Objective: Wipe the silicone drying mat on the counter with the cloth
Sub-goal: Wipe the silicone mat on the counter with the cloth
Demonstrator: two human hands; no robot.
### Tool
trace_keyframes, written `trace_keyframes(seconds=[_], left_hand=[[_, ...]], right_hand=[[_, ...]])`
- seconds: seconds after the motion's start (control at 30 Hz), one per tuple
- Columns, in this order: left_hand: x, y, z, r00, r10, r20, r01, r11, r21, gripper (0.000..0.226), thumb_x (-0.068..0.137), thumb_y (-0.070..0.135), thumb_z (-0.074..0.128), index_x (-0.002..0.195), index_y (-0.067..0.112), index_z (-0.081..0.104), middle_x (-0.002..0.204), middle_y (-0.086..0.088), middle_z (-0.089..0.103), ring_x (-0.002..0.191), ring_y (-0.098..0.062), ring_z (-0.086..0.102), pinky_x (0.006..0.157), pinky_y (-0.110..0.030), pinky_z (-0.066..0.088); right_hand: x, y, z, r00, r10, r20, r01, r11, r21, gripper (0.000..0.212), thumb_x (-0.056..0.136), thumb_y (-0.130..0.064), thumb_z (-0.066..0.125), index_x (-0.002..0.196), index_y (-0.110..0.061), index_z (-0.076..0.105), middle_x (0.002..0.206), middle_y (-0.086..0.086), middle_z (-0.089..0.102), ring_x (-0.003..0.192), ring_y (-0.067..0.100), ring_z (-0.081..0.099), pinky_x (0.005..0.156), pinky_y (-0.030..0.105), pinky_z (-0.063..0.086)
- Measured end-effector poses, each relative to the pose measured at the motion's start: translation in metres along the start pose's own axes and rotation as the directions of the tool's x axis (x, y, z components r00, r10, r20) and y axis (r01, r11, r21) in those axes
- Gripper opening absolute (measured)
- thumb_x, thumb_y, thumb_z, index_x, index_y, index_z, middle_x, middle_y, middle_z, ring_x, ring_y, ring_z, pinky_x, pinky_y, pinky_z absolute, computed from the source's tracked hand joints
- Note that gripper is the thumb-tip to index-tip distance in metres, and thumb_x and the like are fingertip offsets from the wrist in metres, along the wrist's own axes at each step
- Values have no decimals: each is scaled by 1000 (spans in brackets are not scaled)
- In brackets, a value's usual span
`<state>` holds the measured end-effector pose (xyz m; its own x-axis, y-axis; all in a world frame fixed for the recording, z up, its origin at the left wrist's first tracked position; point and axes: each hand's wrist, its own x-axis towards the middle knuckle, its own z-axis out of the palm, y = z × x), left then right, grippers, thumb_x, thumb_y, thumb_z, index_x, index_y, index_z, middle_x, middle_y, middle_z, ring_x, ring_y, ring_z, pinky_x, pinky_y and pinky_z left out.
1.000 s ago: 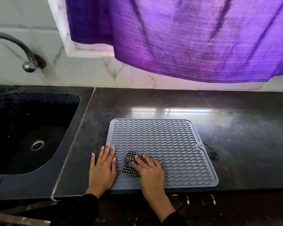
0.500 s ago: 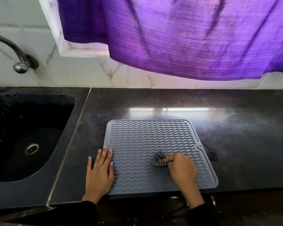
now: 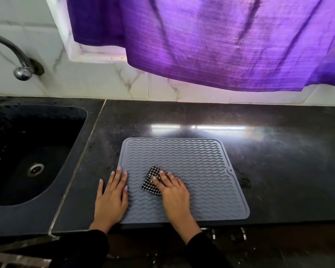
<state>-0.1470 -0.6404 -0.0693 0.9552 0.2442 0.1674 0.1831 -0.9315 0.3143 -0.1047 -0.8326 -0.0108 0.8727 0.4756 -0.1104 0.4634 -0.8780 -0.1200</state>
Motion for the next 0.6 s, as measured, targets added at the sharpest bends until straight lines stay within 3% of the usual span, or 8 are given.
trace_keyframes(seconds=[0.1,0.17,0.23,0.3,0.37,0.43,0.5,0.6], left_hand=[[-1,0,-1,1000,-2,5,2,1000,-3,63,89,47,9,145,23,27,153,9,16,141,-9,11,116,-43,5],[-1,0,-3,1000,2,6,-2,1000,-10,63,89,48,9,145,24,26,153,10,16,141,-9,11,116,-43,4],[-1,0,-4,1000,6,17,-6,1000,-15,64,88,49,8,146,25,24,153,11,13,142,-8,8,116,-42,2],[-1,0,-4,1000,9,23,-9,1000,-16,65,88,50,7,146,25,22,153,11,11,142,-8,6,116,-42,0],[-1,0,-3,1000,9,22,-8,1000,-14,66,88,51,7,146,24,22,153,10,12,142,-9,7,116,-43,1],[-2,-1,-2,1000,7,19,-7,1000,-11,65,88,50,8,145,23,22,153,9,13,142,-10,9,116,-44,3],[-2,-1,-2,1000,7,15,-6,1000,-7,65,88,50,8,145,22,21,153,9,13,142,-10,10,115,-44,4],[-1,-1,-1,1000,12,18,-12,1000,-3,65,88,50,7,145,22,19,153,9,11,142,-11,9,115,-44,4]], right_hand=[[-3,8,-10,998,-12,-63,17,997,70,40,71,-20,47,92,-43,71,107,-14,70,93,11,70,77,27,56],[-7,16,-12,992,-11,-125,29,989,143,49,68,-10,63,104,-42,68,126,-15,61,113,12,61,91,29,50],[-10,30,-22,999,-38,-34,44,979,199,54,78,-5,55,117,-42,60,141,-19,44,130,10,43,106,29,38],[-8,47,-37,995,52,90,-82,929,362,51,79,-3,46,109,-39,67,134,-16,54,118,13,55,100,28,44],[-3,63,-50,979,175,102,-203,826,526,49,77,0,42,98,-31,74,114,-1,69,93,18,65,84,26,51],[1,74,-55,947,318,40,-270,723,636,46,78,-1,44,101,-27,74,107,7,72,98,24,65,86,29,51],[3,74,-52,904,422,-66,-305,748,590,47,79,-5,47,113,-30,68,112,8,69,105,29,62,90,33,49],[-1,49,-34,932,360,-50,-315,870,380,54,83,-6,48,131,-31,52,137,1,52,124,26,50,101,33,41]])
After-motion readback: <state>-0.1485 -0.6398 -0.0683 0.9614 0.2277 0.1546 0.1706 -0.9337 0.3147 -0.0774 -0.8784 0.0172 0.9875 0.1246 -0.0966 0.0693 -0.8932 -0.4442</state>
